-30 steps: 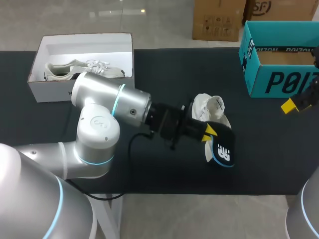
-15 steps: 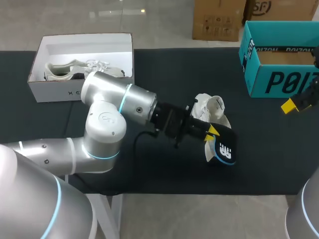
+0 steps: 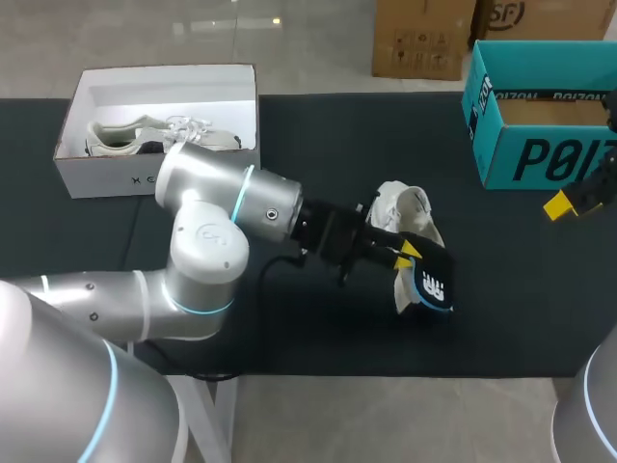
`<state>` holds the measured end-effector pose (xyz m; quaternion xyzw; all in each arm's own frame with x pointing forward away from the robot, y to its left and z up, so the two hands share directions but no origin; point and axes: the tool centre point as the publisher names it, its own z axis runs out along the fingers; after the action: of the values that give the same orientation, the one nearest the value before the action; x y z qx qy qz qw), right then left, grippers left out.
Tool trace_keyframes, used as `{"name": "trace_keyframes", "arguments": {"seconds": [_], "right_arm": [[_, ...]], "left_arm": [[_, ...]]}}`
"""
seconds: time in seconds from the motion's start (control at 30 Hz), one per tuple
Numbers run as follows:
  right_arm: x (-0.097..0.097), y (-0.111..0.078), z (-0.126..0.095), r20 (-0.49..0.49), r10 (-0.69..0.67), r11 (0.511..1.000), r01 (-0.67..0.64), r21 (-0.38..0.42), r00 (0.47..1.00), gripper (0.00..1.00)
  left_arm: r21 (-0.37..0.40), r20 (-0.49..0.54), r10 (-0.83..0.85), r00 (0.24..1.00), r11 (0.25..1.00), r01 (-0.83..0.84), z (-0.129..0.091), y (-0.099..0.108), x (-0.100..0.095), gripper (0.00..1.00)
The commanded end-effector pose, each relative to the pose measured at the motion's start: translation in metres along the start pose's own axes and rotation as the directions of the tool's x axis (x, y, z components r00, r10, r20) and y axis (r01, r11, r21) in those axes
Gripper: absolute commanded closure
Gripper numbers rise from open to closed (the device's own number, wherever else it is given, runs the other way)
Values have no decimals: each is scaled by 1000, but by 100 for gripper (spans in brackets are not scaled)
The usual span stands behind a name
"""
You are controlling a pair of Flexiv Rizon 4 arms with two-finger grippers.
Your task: Take the shoe out of the shoebox, open the shoe tongue, remove and reinsert the insole, then place the shoe into the shoebox
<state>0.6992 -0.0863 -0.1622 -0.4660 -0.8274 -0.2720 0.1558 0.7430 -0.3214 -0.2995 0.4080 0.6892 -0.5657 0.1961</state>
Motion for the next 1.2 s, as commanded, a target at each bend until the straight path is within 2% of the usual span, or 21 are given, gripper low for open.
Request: {"name": "trace_keyframes", "arguments": {"seconds": [0.03,0.27,0.53,0.73,0.9,0.97,1.07,1.1,1.13,1.17,1.2], "right_arm": [[0,0,0,1,1,1000,-1,1,1000,0],[0,0,0,1,1,1000,-1,1,1000,0],[0,0,0,1,1,1000,-1,1,1000,0],[0,0,0,1,1,1000,-1,1,1000,0],[0,0,0,1,1,1000,-1,1,1000,0],[0,0,0,1,1,1000,-1,1,1000,0],[0,0,0,1,1,1000,-1,1,1000,0],[0,0,0,1,1,1000,-1,1,1000,0],[0,0,0,1,1,1000,-1,1,1000,0],[0,0,0,1,1,1000,-1,1,1000,0],[0,0,0,1,1,1000,-1,1,1000,0]], "left_arm": [[-4,15,-3,1000,1000,3,4,6,6,100],[-17,30,-9,1000,1000,9,8,19,2,100],[-21,86,6,996,1000,-4,12,32,-15,100],[-31,106,-19,994,999,22,19,44,-10,100],[-72,106,-33,994,997,40,19,49,-7,100],[-123,95,-48,994,991,60,15,50,-6,100],[-145,83,-43,996,988,55,9,50,-7,100],[-144,83,-42,996,988,54,8,49,-8,66],[-144,84,-42,996,988,53,6,48,-9,47],[-145,79,-35,996,988,46,4,46,-9,6],[-147,79,-33,996,988,44,1,45,-10,2]]}}
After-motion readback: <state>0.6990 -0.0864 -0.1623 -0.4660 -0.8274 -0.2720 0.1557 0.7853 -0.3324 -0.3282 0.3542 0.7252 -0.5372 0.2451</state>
